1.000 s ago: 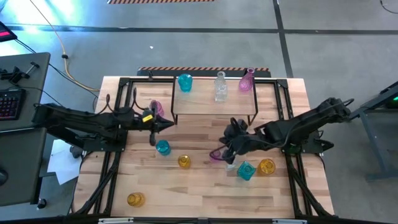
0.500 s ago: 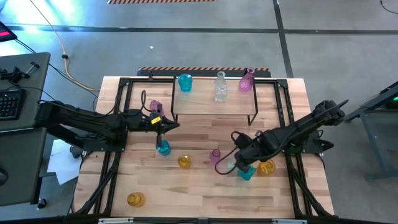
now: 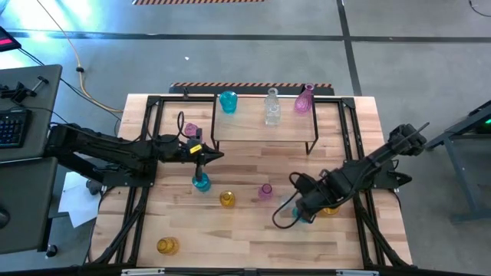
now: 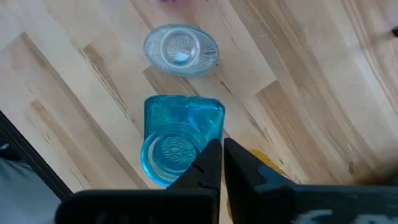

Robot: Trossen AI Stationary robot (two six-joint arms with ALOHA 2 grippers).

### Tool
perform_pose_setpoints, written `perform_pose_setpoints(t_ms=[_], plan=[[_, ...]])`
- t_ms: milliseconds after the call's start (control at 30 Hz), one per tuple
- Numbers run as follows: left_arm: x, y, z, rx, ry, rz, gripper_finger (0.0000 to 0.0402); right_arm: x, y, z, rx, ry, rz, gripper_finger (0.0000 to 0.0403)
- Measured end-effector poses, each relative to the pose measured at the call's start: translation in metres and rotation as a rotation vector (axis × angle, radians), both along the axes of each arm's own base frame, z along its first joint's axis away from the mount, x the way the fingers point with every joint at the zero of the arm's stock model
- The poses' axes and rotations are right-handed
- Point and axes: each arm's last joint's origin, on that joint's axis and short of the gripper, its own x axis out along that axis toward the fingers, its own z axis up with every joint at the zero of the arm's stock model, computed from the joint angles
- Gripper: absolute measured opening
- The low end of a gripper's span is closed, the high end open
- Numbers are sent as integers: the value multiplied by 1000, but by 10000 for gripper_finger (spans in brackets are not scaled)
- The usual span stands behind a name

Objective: Sort vases onto shelf
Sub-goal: Put the right blue vase on the shelf aligned with the other blue vase

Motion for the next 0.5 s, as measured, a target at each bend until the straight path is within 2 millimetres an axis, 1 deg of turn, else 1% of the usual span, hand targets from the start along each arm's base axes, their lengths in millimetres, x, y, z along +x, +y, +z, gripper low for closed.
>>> perform_pose_setpoints(t_ms=[167,300,400,500], plan=[[0,0,0,0,-1,0,0,0,-2,0,14,15,-4,0],[0,0,0,0,-1,0,0,0,1,0,70,36,-21,0],[0,0,0,0,-1,0,0,2,6,1,98,1,3,0],[0,0,0,0,-2,0,0,3,8,1,67,-43,10,5]])
